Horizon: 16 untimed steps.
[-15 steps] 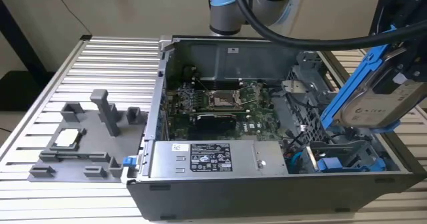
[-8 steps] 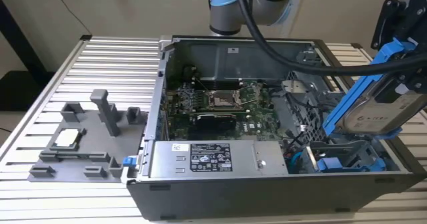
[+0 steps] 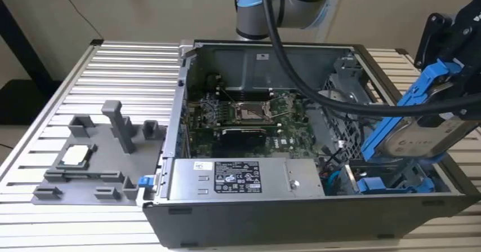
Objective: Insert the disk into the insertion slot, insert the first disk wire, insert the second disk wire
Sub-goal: 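Insert the disk into the insertion slot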
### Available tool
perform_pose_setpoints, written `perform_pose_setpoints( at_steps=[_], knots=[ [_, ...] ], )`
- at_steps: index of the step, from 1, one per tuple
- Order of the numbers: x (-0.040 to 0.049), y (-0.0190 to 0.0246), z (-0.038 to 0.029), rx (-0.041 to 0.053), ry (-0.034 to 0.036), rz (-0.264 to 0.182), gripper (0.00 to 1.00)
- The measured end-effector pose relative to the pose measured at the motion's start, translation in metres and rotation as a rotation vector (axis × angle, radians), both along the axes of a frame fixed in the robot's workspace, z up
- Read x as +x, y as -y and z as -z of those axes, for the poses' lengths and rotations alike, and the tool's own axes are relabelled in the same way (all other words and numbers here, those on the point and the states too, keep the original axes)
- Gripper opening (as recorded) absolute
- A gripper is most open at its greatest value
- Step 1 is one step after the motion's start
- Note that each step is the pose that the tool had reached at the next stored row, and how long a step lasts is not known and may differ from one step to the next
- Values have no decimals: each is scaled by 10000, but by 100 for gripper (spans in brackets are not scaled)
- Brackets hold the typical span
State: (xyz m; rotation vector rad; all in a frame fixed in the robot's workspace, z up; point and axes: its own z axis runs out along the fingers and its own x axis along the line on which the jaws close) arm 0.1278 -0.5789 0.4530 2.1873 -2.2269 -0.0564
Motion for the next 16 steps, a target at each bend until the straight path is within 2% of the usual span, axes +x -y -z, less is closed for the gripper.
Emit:
perform_pose_setpoints(
  at_steps=[4, 16],
  knots=[
    [0, 30, 73, 39, 0, 0, 33],
    [-3, 30, 291, 117, 9, 0, 33]
  ],
)
